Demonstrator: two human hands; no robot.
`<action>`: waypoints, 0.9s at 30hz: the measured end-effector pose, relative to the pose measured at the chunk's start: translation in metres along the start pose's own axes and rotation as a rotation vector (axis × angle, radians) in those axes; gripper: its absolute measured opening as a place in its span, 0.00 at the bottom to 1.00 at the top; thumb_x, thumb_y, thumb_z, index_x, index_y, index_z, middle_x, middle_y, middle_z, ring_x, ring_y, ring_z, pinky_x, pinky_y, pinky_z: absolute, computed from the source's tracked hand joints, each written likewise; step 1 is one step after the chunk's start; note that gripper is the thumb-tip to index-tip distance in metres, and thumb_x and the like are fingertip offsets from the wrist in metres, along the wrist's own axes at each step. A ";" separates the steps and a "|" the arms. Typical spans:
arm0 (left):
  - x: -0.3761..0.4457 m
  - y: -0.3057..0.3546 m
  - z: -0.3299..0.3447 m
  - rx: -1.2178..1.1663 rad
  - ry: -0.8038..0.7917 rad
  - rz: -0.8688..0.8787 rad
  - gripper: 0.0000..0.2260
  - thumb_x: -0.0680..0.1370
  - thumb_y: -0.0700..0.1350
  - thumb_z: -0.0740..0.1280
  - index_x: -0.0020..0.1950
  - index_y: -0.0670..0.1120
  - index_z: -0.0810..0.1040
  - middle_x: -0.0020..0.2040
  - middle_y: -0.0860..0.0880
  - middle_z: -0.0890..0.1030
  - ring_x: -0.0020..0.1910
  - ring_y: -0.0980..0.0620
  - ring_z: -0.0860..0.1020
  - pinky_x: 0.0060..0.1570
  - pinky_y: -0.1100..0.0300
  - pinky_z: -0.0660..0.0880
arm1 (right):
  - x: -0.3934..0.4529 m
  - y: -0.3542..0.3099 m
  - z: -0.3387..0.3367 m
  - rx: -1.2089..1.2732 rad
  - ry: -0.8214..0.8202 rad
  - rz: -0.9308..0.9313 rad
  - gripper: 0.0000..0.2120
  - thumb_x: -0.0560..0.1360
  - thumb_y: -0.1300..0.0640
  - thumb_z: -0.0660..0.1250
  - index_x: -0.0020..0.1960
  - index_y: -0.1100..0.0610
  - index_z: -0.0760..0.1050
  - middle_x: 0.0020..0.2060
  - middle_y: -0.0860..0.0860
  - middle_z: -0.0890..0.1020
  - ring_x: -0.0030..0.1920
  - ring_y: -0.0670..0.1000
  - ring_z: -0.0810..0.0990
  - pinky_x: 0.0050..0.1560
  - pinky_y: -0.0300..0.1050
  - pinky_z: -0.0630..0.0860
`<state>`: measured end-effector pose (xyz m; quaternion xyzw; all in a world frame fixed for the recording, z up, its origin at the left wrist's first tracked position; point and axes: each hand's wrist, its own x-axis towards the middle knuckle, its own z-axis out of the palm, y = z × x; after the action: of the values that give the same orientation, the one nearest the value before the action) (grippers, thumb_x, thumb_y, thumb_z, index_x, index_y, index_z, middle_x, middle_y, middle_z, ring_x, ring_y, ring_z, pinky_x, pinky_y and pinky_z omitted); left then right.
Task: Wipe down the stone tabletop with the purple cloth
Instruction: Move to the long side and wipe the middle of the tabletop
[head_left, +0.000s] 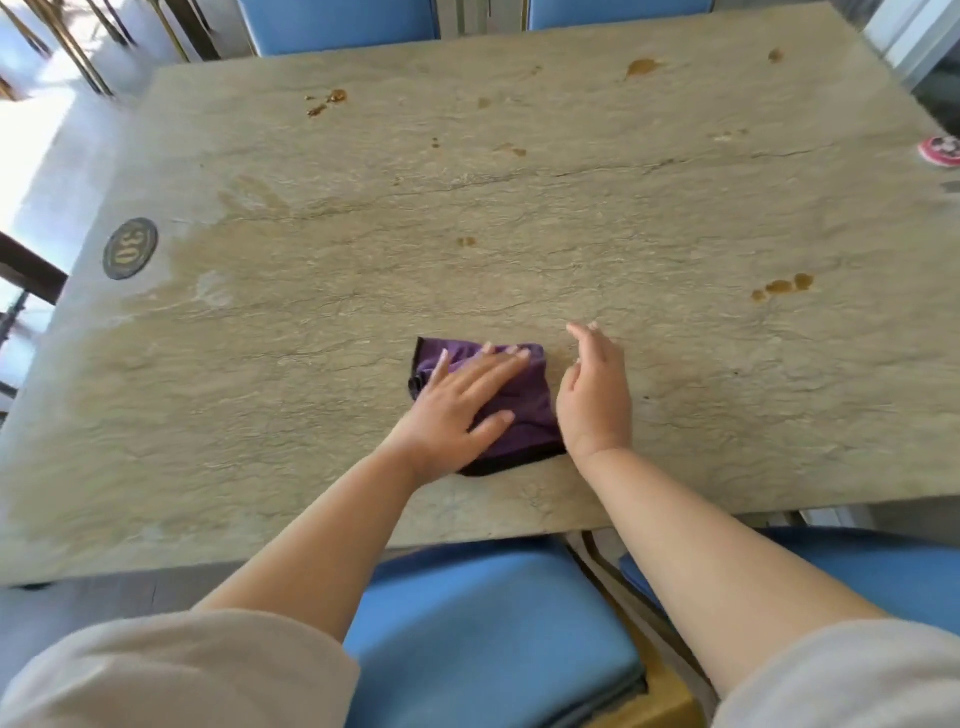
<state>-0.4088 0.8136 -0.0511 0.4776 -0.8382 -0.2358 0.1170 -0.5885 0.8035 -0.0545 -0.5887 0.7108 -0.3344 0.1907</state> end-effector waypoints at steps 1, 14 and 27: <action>-0.007 -0.009 -0.006 -0.059 0.103 -0.078 0.26 0.79 0.57 0.53 0.78 0.58 0.53 0.78 0.58 0.56 0.78 0.59 0.45 0.75 0.47 0.36 | -0.006 -0.013 0.005 -0.058 -0.002 -0.140 0.19 0.76 0.64 0.55 0.65 0.58 0.72 0.65 0.57 0.74 0.69 0.56 0.68 0.70 0.54 0.65; -0.034 -0.066 -0.032 -0.604 0.293 -0.546 0.20 0.84 0.47 0.47 0.76 0.49 0.63 0.77 0.54 0.60 0.77 0.59 0.49 0.73 0.60 0.38 | -0.054 -0.065 0.063 -0.662 -0.689 -0.748 0.31 0.77 0.35 0.45 0.76 0.41 0.38 0.77 0.44 0.41 0.76 0.58 0.35 0.71 0.68 0.34; -0.012 -0.024 -0.007 -0.132 0.240 -0.655 0.28 0.78 0.67 0.45 0.73 0.58 0.65 0.80 0.53 0.51 0.78 0.54 0.39 0.72 0.42 0.30 | -0.048 -0.017 0.014 -0.692 -0.633 -0.589 0.31 0.75 0.32 0.43 0.75 0.36 0.37 0.77 0.44 0.38 0.75 0.59 0.32 0.68 0.73 0.38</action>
<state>-0.3821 0.8117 -0.0570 0.7368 -0.6038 -0.2566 0.1634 -0.5559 0.8450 -0.0584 -0.8628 0.4923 0.0725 0.0888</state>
